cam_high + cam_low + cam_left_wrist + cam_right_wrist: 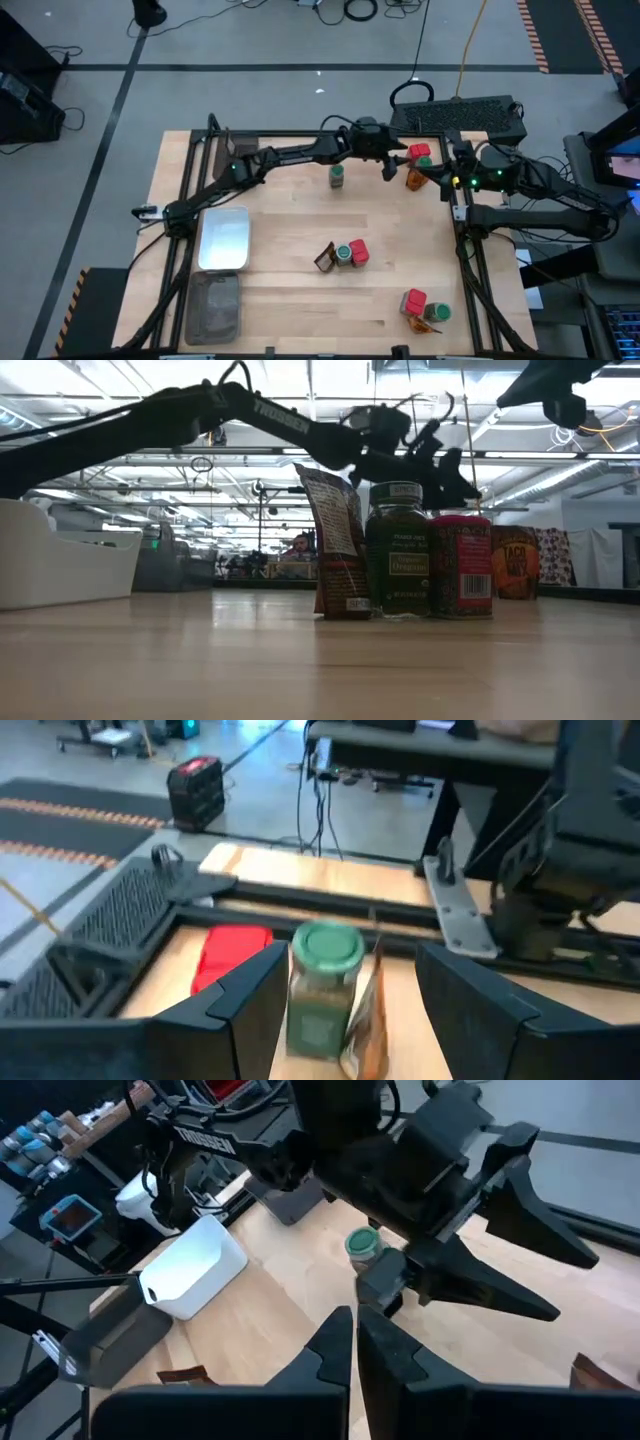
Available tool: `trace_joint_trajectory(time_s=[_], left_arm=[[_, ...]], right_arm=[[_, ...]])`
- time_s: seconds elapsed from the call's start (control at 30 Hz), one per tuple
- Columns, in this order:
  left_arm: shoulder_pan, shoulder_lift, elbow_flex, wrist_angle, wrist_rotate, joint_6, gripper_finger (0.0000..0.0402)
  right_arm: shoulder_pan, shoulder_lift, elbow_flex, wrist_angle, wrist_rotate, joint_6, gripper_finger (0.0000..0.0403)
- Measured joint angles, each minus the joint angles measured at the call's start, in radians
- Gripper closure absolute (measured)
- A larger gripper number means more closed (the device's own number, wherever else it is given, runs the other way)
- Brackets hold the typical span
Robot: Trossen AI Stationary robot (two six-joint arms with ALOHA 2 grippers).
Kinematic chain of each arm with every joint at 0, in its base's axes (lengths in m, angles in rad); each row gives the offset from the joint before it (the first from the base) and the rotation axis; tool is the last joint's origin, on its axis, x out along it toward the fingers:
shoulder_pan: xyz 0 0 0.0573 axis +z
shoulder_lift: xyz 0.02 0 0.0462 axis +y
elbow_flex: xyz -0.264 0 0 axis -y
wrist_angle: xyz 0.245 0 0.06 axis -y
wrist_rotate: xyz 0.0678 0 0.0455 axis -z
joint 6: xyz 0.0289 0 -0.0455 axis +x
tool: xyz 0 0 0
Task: Sort spices by type
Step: Put the top orange seasoning pack into the top black bin
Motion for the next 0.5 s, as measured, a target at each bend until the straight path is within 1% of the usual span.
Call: trace_joint_trajectory(time_s=[0.2,0.37,0.5], left_arm=[[-0.003,0.061,0.0,0.056,-0.001,-0.016,0.0179],[-0.022,0.094,0.0,0.082,-0.001,-0.016,0.0179],[-0.031,0.108,-0.001,0.145,-0.001,-0.016,0.0178]], right_arm=[[0.0,0.001,0.0,-0.005,0.002,-0.002,0.0403],[0.0,0.001,0.0,-0.005,0.003,-0.002,0.0403],[0.0,0.001,0.0,-0.005,0.003,0.002,0.0403]])
